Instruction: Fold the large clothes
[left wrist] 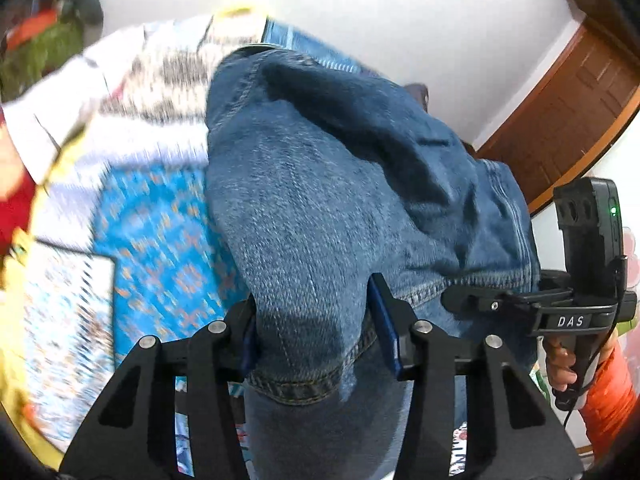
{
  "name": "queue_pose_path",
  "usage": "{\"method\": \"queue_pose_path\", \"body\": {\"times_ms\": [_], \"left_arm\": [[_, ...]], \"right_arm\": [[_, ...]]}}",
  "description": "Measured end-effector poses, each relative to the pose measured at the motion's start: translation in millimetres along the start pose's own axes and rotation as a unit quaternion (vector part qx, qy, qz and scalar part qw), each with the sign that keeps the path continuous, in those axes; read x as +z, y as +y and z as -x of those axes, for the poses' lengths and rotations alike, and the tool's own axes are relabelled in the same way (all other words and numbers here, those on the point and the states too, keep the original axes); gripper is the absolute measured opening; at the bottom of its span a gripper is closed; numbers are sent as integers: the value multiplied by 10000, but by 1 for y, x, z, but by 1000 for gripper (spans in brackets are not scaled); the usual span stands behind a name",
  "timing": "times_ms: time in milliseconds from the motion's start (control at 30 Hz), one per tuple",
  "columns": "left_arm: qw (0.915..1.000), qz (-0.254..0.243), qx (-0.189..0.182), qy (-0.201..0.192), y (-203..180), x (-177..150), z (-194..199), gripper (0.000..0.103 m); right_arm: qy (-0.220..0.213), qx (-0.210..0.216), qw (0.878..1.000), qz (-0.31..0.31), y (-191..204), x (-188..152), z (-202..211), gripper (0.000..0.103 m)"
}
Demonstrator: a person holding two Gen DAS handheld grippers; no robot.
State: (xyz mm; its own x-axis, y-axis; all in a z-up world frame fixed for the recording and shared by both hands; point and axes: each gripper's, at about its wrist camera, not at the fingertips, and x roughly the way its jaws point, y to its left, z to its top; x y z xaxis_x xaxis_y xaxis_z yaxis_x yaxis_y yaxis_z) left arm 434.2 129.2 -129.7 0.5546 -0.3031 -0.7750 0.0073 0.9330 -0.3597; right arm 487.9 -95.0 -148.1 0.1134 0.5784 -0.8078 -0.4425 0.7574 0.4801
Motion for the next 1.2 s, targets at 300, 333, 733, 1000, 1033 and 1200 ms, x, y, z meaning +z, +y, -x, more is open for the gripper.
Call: {"method": "queue_pose_path", "body": {"times_ms": [300,333,733,1000,1033,1200], "left_arm": [[9945,-387,433,-870,6,4,104,48],[9938,-379,487,-926,11,2,114,48],[9938,241,961,-497,95,-50,127,48],[9900,925,1029,269,162,-90,61,48],[9885,1020,1045,400,172,-96,46,48],[9900,624,1244,226,169,-103,33,55]], "right_arm": [[-563,149,9970,505,84,13,44,42],[-578,176,9966,552,92,13,44,42],[98,580,9968,539,149,-2,-45,42],[1085,391,9930,240,133,-12,-152,42],[1132,332,9927,242,132,-13,-161,42],[1170,135,9927,275,124,-9,-188,51]]}}
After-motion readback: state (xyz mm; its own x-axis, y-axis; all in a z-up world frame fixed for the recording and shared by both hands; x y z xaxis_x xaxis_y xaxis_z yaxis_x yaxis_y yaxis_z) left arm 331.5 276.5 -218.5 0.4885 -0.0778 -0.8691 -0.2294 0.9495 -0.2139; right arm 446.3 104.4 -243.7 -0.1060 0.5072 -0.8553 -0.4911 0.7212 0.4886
